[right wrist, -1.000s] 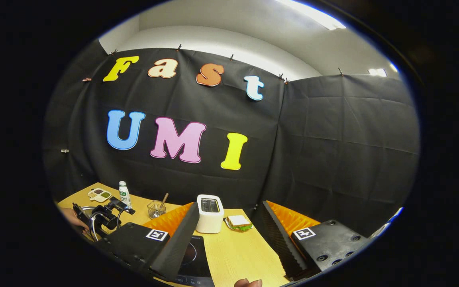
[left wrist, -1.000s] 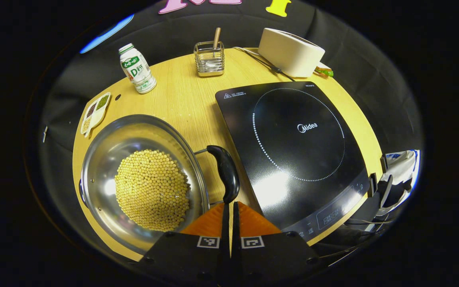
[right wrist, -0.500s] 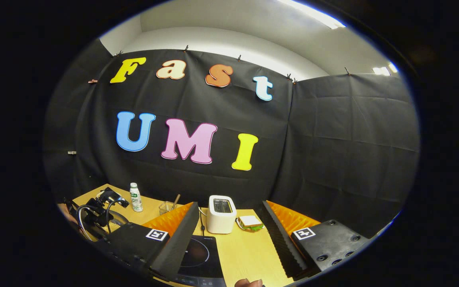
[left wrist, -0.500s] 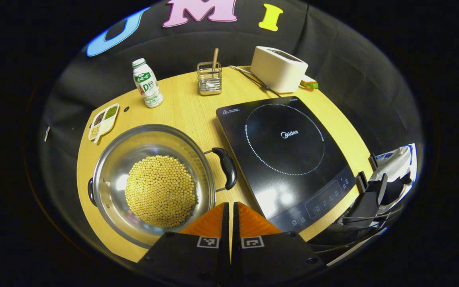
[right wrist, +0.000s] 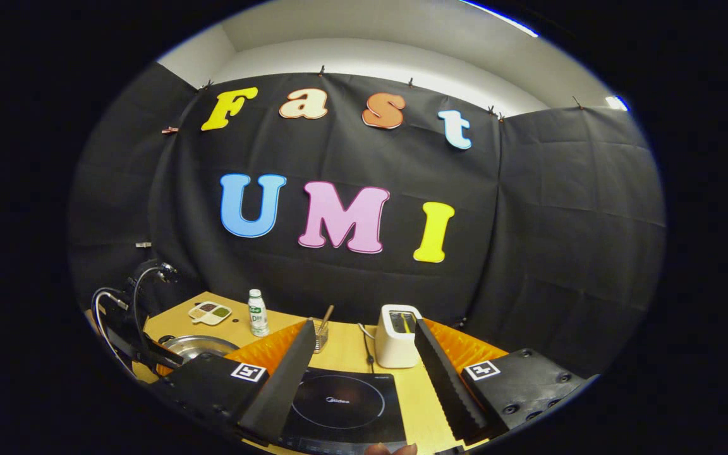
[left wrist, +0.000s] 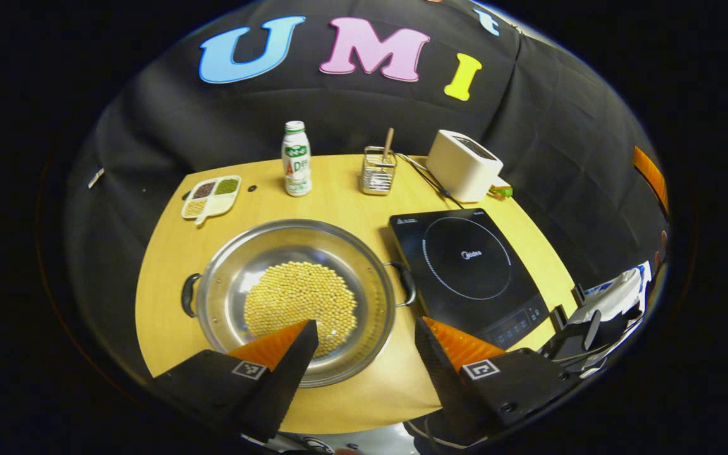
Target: First push the handle of the pot to place it horizontally, then grasp the pot with both hands and set it on the induction cooktop.
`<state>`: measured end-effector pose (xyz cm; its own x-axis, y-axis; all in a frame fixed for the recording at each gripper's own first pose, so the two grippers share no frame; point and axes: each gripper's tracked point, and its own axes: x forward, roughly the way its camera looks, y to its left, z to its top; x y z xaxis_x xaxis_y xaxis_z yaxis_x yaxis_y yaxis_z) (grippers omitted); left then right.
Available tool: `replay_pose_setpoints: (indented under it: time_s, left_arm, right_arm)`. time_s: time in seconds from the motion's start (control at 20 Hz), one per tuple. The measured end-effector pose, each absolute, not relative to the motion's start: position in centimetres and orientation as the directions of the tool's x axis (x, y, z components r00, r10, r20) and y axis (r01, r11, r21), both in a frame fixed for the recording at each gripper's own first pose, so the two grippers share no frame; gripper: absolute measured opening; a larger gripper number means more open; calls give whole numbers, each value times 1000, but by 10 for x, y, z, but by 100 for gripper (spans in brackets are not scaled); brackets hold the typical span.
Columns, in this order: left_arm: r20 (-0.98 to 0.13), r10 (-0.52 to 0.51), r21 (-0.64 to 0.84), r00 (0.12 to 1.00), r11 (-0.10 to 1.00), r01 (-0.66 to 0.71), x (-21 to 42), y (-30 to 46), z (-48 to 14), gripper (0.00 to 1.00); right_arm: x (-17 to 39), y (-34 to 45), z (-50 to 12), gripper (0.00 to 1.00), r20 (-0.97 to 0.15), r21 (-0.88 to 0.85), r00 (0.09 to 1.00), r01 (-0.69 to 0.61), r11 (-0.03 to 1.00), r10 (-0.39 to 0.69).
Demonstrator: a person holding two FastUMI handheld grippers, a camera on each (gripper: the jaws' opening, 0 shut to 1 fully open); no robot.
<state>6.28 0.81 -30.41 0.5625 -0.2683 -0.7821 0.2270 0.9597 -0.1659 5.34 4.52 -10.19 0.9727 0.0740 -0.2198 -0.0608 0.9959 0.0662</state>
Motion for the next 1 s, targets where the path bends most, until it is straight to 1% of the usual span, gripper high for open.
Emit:
replay_pose_setpoints:
  time_s: [0.2,0.45,0.6,0.7,0.85,1.0]
  left_arm:
    - [-788,-223,-148,574,973,176,66,54,-309,95]
    - [-800,-110,-65,590,993,97,79,130,-328,95]
    - [-798,-47,-23,601,999,47,92,171,-340,95]
    - [-797,-18,-5,603,1000,23,100,192,-350,95]
    - [-804,-5,6,595,1000,17,111,211,-368,95]
    - [-828,-18,-14,561,1000,12,119,219,-390,95]
  right_arm:
    - [65,90,-124,98,-288,133,945,-120,984,155]
    - [72,147,-169,98,-389,168,882,-216,962,266]
    - [74,182,-209,98,-481,228,809,-256,939,337]
    - [75,199,-235,98,-539,255,759,-267,929,366]
    - [76,223,-271,99,-619,302,679,-259,917,396]
    - [74,241,-310,99,-692,344,595,-225,912,408]
